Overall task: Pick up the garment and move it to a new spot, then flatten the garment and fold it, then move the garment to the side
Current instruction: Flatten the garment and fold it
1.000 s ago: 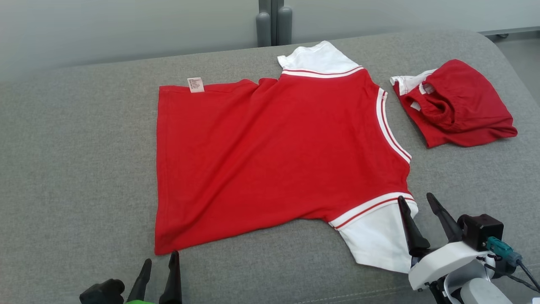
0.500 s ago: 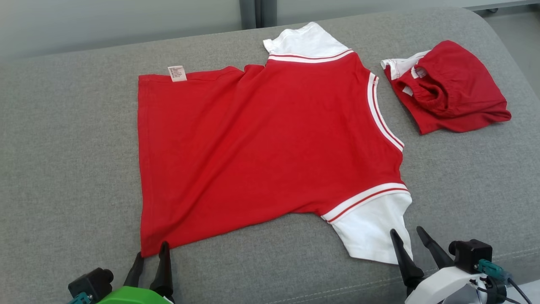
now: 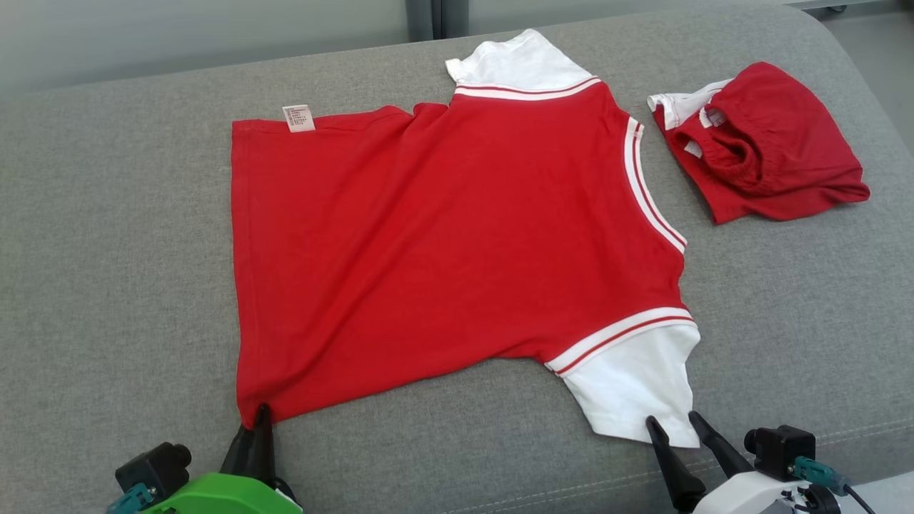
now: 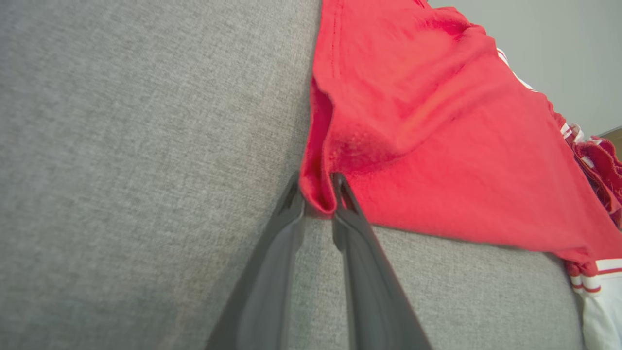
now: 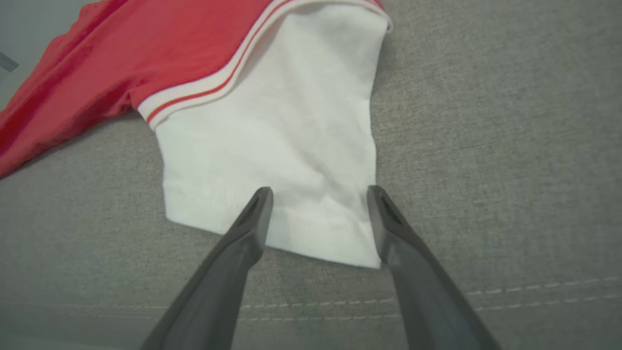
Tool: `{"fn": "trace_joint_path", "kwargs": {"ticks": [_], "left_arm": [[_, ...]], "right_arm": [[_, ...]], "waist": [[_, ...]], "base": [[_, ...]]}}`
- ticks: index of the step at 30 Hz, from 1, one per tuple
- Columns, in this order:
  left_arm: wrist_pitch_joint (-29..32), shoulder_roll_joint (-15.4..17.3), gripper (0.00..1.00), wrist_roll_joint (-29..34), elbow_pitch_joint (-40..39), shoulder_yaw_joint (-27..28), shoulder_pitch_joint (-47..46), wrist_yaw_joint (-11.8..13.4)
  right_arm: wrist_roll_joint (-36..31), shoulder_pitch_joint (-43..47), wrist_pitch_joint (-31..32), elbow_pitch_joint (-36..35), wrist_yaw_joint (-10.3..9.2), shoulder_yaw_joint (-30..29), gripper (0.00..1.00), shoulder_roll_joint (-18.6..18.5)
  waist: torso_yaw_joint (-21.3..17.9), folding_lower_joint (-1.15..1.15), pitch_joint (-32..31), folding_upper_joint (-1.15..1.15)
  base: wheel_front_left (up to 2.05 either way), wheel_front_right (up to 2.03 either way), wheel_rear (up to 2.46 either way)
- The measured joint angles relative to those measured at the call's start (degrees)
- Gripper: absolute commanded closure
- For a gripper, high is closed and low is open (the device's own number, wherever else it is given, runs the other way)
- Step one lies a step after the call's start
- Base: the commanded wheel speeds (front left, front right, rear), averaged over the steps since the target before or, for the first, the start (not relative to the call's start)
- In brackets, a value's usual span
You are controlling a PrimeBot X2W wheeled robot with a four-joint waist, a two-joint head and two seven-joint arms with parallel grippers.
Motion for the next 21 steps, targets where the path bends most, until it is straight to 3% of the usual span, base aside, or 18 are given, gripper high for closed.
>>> {"fn": "trace_joint_path", "kwargs": {"ticks": [6, 12, 13, 14, 17, 19, 21], "left_arm": [[-0.6, 0.0, 0.68, 0.0, 1.2, -0.1, -1.1, -0.5], [-1.1, -0.1, 0.72, 0.0, 2.9, -0.3, -2.1, -0.8], [-1.3, -0.1, 0.73, 0.0, 3.3, -0.4, -2.3, -0.9], [-1.5, -0.1, 0.75, 0.0, 3.7, -0.4, -2.5, -0.9], [-1.5, -0.1, 0.85, 0.0, 4.6, -1.2, -2.7, -1.2], [-2.1, -0.1, 1.00, 0.0, 4.7, -1.3, -2.7, -1.4], [-2.8, -0.1, 1.00, -0.1, 4.6, -1.2, -3.0, -2.1]], "right_arm": [[0.1, -0.1, 0.0, 1.8, 0.01, -0.7, 0.00, 0.0], [0.1, -1.3, -0.1, 4.2, 0.41, -0.4, 0.00, 0.2], [0.1, -1.6, -0.1, 4.6, 0.56, -0.3, 0.18, 0.2], [0.1, -1.9, 0.1, 5.1, 0.57, -0.2, 0.43, 0.3], [0.5, -2.3, 0.1, 6.3, 0.58, -0.4, 0.79, 0.3], [0.8, -2.3, 0.1, 6.6, 1.10, -0.6, 1.00, 0.3], [1.3, -2.6, 0.1, 6.5, 1.58, -0.9, 1.00, 0.4]], "waist": [[0.2, 0.00, 0.0, 0.00], [0.3, 0.00, -0.3, 0.00], [0.3, 0.00, -0.4, 0.00], [0.3, 0.00, -0.4, 0.00], [0.4, 0.00, -0.8, 0.00], [0.6, 0.00, -1.1, 0.00], [0.7, 0.00, -1.4, 0.00]], "base": [[0.00, 0.00, 0.00], [0.00, 0.00, 0.00], [0.00, 0.00, 0.00], [0.00, 0.00, 0.00], [0.00, 0.00, 0.00], [0.00, 0.00, 0.00], [0.00, 0.00, 0.00]]}}
